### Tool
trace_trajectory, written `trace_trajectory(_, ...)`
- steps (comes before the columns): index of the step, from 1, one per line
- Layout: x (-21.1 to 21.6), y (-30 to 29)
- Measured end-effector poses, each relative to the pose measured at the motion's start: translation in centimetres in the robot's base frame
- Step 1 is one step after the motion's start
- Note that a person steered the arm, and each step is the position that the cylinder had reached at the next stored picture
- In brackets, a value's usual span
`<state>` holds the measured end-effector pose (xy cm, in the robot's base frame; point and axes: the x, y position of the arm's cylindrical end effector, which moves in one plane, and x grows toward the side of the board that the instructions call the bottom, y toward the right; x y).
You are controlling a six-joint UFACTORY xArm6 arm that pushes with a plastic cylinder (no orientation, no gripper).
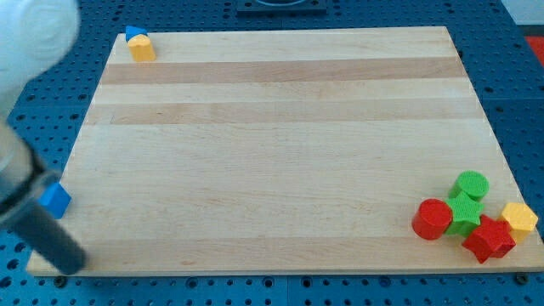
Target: Move the cube to the center left of the board
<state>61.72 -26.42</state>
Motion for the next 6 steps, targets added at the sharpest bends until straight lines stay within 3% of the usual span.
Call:
trace_trajectory(1,-0.9,-4.0)
trace_trajectory(4,-6.0,-4.0)
trace_trajectory(6,-13.3,-2.6)
